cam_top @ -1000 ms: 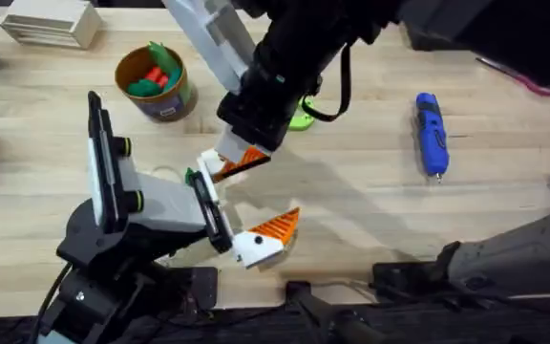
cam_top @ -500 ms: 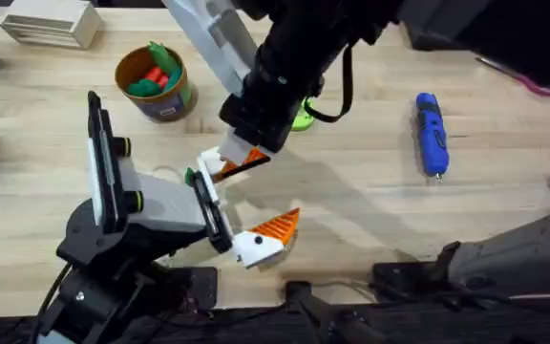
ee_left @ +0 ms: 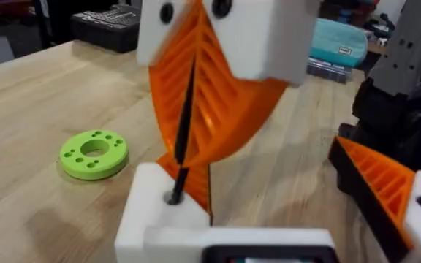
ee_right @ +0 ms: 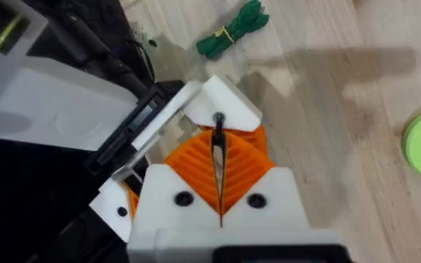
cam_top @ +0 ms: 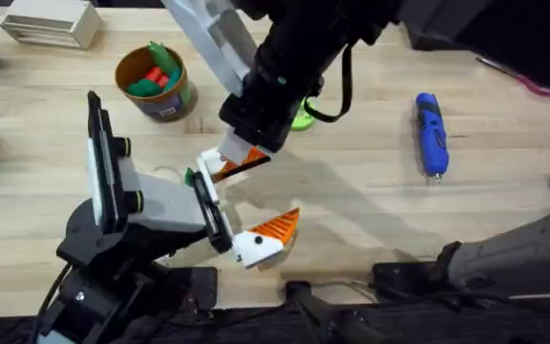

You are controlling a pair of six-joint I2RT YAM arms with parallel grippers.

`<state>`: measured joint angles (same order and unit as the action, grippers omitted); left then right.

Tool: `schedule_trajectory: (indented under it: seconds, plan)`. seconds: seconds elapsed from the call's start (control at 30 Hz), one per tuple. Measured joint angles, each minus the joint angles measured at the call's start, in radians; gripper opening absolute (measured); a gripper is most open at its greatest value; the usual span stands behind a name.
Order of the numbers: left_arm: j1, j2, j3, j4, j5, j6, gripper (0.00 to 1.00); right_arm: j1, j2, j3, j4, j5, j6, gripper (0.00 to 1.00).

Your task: Pick up the gripper from the table and insert it into the empty holder that is missing its gripper. Then pick up a screw, insert it into the mounting hole, and use the screwdriver to tighten it. Finally, clean up the table by picking up the vegetable and placing it into the bucket.

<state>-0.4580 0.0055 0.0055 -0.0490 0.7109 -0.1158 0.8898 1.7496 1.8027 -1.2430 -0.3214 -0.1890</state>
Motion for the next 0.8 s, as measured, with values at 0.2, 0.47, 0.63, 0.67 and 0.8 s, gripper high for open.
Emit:
schedule_trajectory:
  seconds: [0.2, 0.47, 0.63, 0.67, 0.8]
  plan:
    - [0.000, 0.000, 0.000, 0.000, 0.000, 0.000, 0.987, 0.000, 0.000, 0.000, 0.009, 0.002, 0.000, 0.007]
    - [0.000, 0.000, 0.000, 0.000, 0.000, 0.000, 0.987, 0.000, 0.000, 0.000, 0.011, 0.002, 0.000, 0.007]
    - [0.000, 0.000, 0.000, 0.000, 0.000, 0.000, 0.987, 0.003, 0.000, 0.000, 0.016, 0.002, 0.000, 0.007]
    - [0.000, 0.000, 0.000, 0.000, 0.000, 0.000, 0.987, 0.005, 0.002, 0.000, 0.015, 0.000, 0.000, 0.007]
    - [0.000, 0.000, 0.000, -0.002, 0.000, -0.002, 0.987, 0.013, 0.019, 0.001, 0.019, -0.003, 0.000, 0.007]
